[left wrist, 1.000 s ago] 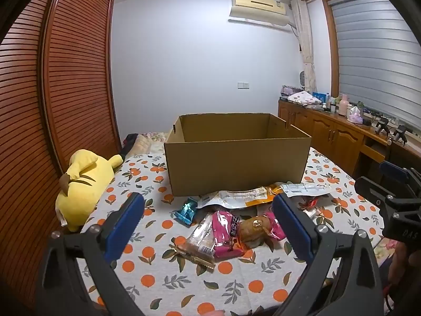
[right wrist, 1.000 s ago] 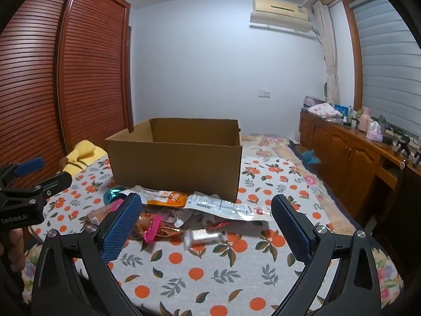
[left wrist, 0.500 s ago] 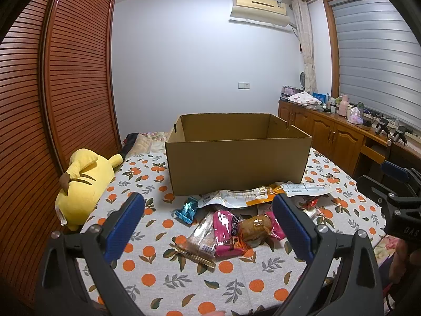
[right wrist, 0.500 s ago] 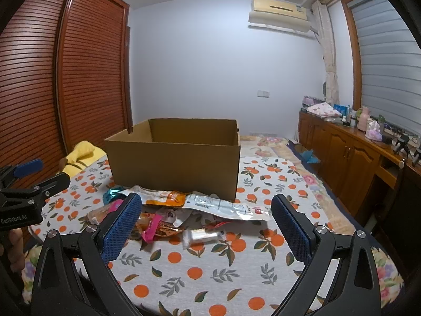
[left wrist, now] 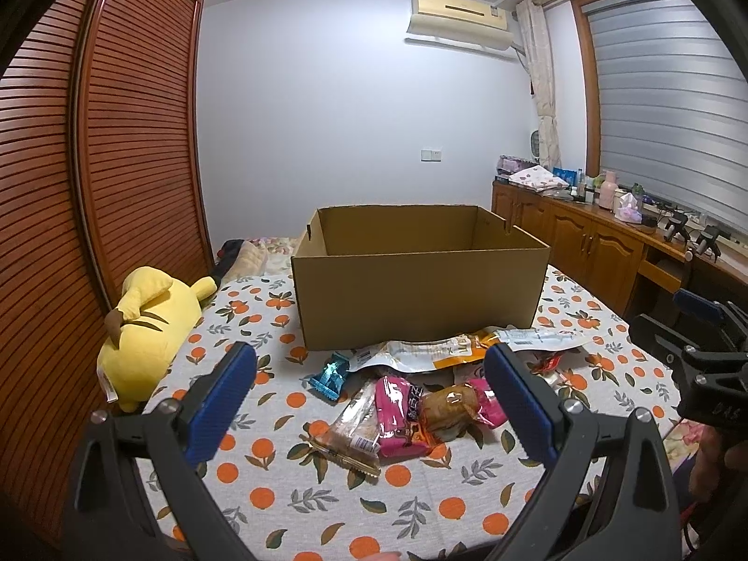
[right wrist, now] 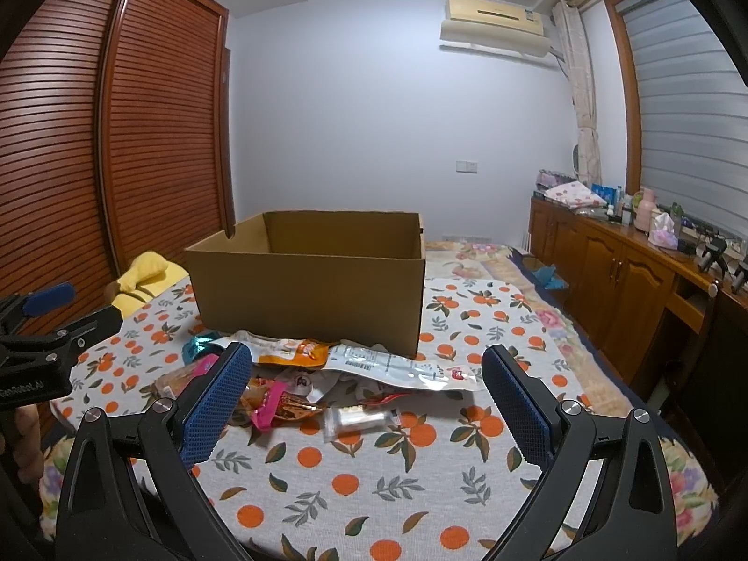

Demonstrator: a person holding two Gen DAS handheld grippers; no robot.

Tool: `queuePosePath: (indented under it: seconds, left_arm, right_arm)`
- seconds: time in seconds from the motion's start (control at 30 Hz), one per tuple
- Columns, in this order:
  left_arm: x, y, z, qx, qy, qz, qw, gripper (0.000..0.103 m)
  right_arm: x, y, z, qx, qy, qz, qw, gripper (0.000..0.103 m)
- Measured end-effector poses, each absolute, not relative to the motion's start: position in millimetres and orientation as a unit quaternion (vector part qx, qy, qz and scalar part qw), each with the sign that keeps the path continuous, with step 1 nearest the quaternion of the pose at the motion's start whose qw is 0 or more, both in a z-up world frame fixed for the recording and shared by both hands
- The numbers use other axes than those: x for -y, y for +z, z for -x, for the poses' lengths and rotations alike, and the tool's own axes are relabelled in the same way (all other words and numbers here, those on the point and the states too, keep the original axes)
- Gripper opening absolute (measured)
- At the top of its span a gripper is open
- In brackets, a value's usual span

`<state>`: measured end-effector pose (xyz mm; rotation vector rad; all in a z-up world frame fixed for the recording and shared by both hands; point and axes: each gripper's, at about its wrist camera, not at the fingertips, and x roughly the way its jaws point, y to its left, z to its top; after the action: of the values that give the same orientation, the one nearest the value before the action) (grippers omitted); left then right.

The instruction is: Organize snacks

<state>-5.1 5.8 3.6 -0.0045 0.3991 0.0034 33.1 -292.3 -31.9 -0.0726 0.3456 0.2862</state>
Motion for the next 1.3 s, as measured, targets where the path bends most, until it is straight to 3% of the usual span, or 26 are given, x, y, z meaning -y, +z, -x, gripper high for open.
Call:
queuePosePath:
  seconds: [1.3]
  left_arm:
    - [-4.2,4.8,6.0,-0.197,0.002,0.001,0.980,0.099]
  right_arm:
    - [293.0,-31.0,-31.6,-0.171,0.143,0.033,0.974,0.101]
